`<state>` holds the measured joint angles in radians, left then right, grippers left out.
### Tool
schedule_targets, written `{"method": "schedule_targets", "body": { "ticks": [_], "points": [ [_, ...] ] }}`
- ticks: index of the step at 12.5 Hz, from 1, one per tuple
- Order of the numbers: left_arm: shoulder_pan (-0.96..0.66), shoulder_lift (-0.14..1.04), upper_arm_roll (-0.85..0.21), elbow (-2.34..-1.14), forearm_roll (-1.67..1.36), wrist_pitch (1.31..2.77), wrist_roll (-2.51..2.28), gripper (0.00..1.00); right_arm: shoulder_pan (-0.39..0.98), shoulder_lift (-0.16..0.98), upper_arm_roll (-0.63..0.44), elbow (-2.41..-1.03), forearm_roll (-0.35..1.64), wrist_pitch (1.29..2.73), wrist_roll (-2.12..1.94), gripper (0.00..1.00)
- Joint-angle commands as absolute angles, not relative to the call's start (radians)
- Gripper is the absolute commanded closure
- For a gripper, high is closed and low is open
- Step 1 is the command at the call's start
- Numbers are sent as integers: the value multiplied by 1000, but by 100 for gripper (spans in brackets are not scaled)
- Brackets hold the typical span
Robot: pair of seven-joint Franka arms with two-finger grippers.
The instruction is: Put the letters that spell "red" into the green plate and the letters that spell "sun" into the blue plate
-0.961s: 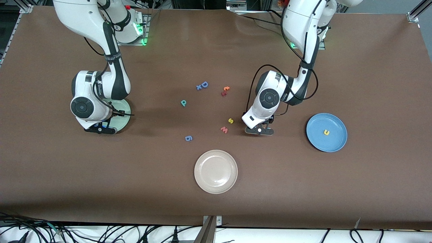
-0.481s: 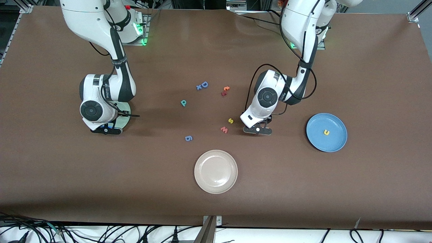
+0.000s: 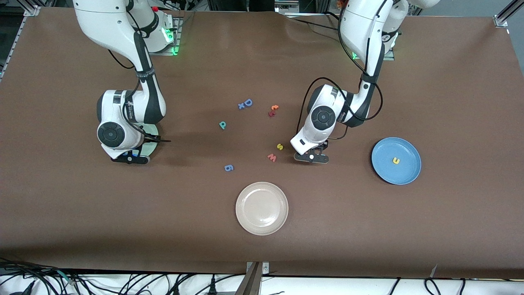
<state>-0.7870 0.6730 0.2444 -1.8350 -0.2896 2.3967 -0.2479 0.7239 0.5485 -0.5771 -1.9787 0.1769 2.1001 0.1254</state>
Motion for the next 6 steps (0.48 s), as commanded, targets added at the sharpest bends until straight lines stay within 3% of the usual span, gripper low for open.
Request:
{"method": "schedule_targets", "body": {
  "ticks": [1,6],
  "points": [
    [-787,667,305,-1832,-304,2369,-105,78,794,503,-566,-1979,198,2065,230,12],
    [-707,600,460,-1844,-304,2278,349,75,983,471,-552,-1979,222,2095,651,13]
  ]
}}
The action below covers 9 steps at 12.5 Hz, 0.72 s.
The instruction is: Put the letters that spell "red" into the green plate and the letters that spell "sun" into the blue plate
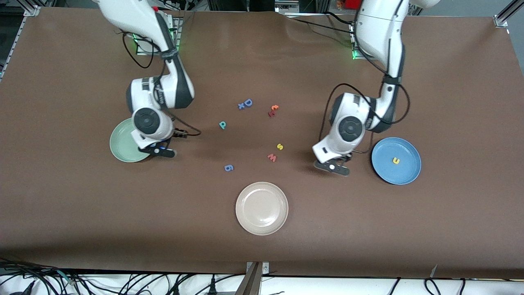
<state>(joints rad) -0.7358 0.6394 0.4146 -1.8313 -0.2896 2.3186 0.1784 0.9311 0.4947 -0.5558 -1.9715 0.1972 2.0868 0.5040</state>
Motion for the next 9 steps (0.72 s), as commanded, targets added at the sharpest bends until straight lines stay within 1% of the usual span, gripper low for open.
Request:
{"method": "schedule_targets", "body": {
  "ticks": [1,2,3,7,9],
  "points": [
    [-698,598,494,-1844,-304,2264,436,75,1009,471,-540,-1979,235,2117,746,13],
    [-683,598,517,-1844,-304,2264,530,74,1029,471,-529,-1979,236,2150,829,13],
    [-657,600,528,-1845,-305,2264,617,72,1038,472,-513,-1979,239,2175,904,13],
    [-582,614,528,-1864,-305,2264,776,72,1040,495,-402,-1985,248,2291,1147,13],
    [-560,629,528,-1864,-304,2266,801,70,1045,517,-382,-1986,247,2341,1207,13]
  ]
}}
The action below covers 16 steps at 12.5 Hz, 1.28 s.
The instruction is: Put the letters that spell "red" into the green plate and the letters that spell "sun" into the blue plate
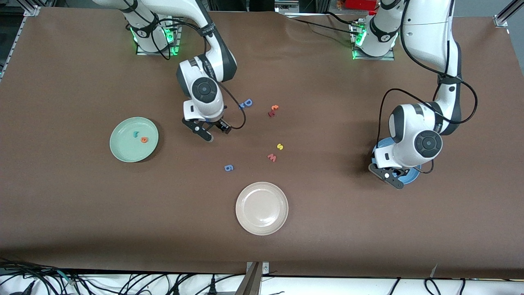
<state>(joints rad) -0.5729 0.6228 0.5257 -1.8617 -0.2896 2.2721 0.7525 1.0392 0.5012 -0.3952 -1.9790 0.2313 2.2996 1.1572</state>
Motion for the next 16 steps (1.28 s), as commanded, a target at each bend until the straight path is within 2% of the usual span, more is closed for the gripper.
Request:
{"method": "schedule_targets", "body": {
  "ticks": [1,2,5,8,13,16],
  "points": [
    [-557,640,528,-1864,-305,2267,801,58,1048,520,-380,-1990,247,2341,1209,17],
    [-557,641,528,-1864,-305,2270,801,2,1048,526,-380,-1991,247,2341,1209,20],
    [-561,623,522,-1861,-305,2261,792,0,1049,541,-379,-1991,249,2347,1227,34],
    [-607,589,509,-1844,-342,2191,714,0,1049,554,-370,-2000,250,2388,1256,34],
    [-754,572,433,-1819,-391,2161,164,0,1048,555,-364,-2008,279,2393,1259,35],
    [-807,590,385,-1746,-393,2161,-10,0,1049,560,-359,-2020,281,2393,1261,42]
  ]
}}
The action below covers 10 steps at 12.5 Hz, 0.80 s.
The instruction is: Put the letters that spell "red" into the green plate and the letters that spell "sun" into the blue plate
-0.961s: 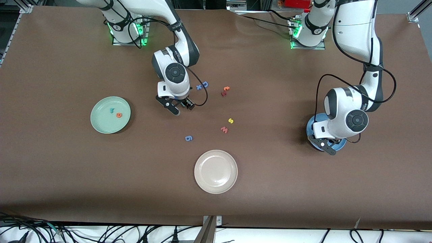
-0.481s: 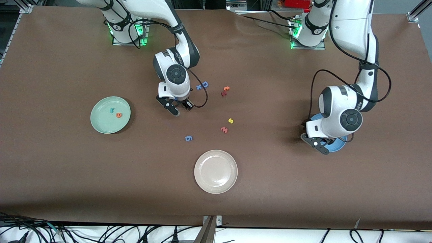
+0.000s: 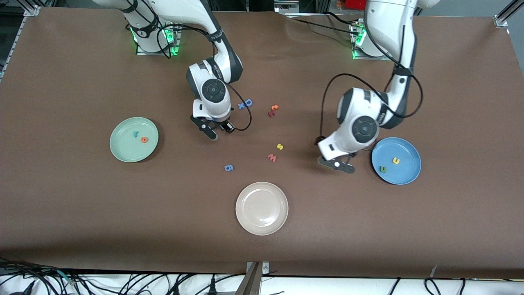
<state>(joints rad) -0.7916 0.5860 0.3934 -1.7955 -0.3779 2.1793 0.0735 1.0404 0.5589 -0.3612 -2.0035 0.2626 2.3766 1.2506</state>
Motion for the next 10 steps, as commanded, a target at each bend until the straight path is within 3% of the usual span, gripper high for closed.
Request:
{"method": "schedule_targets", "body": {
  "ticks": [1,4,8,10],
  "points": [
    [-819,597,368,-1724,-394,2163,-62,0,1049,560,-357,-2022,281,2393,1261,42],
    [-859,649,353,-1663,-399,2169,-149,0,1049,563,-351,-2022,281,2395,1282,47],
    [-880,705,338,-1649,-393,2239,-135,0,1049,568,-344,-2022,281,2401,1282,67],
    [-891,736,313,-1651,-390,2299,-133,0,1048,571,-344,-2022,281,2402,1282,71]
  ]
}}
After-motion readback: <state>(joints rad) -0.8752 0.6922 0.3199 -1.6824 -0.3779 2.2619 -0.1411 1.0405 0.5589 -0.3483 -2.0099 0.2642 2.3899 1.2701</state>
